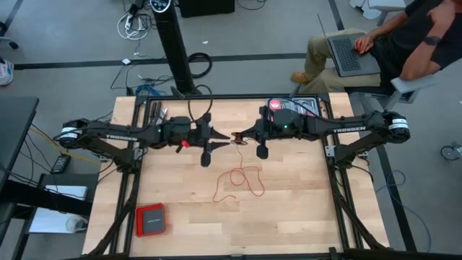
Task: Coil cords
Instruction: Coil the red cable wire onto the black spool
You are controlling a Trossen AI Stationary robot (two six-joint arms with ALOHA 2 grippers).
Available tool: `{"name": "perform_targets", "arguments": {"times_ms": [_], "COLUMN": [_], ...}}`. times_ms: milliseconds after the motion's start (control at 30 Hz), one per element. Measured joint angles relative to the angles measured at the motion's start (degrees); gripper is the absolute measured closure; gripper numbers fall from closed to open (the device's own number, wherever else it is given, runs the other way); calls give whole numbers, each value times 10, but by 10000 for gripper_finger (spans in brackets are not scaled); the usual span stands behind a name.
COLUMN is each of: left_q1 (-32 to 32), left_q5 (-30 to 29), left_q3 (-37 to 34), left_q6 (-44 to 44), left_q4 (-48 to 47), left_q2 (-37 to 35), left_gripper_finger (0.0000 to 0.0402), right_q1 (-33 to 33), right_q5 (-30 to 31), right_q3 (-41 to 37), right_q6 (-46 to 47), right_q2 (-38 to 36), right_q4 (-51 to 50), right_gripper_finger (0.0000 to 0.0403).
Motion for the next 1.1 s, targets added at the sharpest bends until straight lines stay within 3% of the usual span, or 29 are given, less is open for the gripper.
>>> {"name": "perform_targets", "arguments": {"times_ms": [400,700,1100], "left_q1": [0,-3,-3], "left_q5": [19,13,-13], "left_q3": [116,123,123], "left_q6": [2,13,46], "left_q4": [-147,-175,-201], "left_q2": [0,2,2], "left_gripper_finger": [312,312,312], "right_q1": [4,12,12], "right_q5": [4,3,1], "right_q3": [117,155,156], "right_q6": [-20,-32,-33], "right_q2": [20,69,66], "right_q4": [-106,-115,-92], "right_gripper_finger": [403,403,402]}}
